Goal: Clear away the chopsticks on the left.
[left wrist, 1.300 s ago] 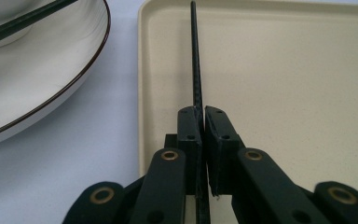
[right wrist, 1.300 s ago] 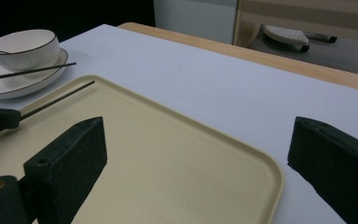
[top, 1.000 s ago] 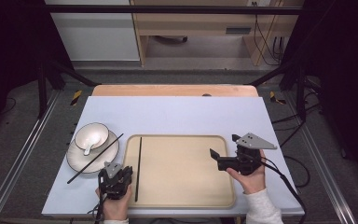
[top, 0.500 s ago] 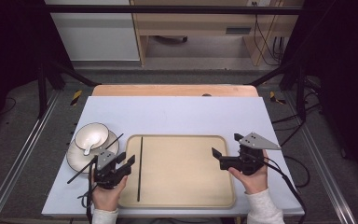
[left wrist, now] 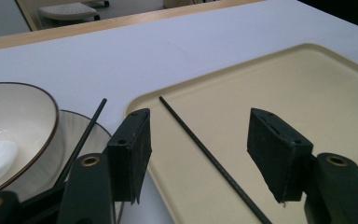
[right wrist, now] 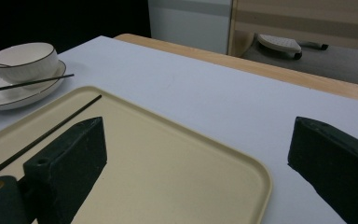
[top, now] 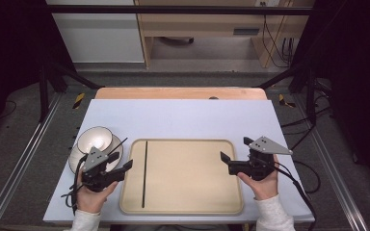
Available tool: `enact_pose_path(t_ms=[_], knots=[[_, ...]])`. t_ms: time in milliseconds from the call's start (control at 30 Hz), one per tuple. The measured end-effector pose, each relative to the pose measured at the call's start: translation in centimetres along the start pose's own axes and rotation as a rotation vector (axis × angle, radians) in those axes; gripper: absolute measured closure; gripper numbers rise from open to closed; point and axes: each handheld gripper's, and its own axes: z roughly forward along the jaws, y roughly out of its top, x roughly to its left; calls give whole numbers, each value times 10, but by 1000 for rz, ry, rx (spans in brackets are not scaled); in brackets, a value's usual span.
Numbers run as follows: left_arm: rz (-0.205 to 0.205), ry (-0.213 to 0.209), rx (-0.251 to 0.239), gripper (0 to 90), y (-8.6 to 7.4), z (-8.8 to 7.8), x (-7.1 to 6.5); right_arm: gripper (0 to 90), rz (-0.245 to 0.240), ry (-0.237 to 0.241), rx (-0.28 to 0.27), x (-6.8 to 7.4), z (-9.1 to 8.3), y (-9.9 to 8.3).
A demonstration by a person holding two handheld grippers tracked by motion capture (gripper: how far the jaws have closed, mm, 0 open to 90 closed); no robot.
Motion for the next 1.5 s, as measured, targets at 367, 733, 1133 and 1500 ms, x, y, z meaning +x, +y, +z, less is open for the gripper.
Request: enact_pose_path(t_ms=[367, 733, 1133, 1500], knots=[[47, -9, 48, 300, -17, -17, 25, 47, 2, 1, 2, 1, 1, 0], [81, -5, 121, 266, -28, -30, 49, 47, -8, 2, 23, 2, 6, -3], [71, 43, 188, 283, -36, -28, 66, 48, -5, 2, 27, 2, 6, -3], [51, 119, 245, 445, -44, -14, 86, 51, -8, 5, 29, 2, 8, -4]])
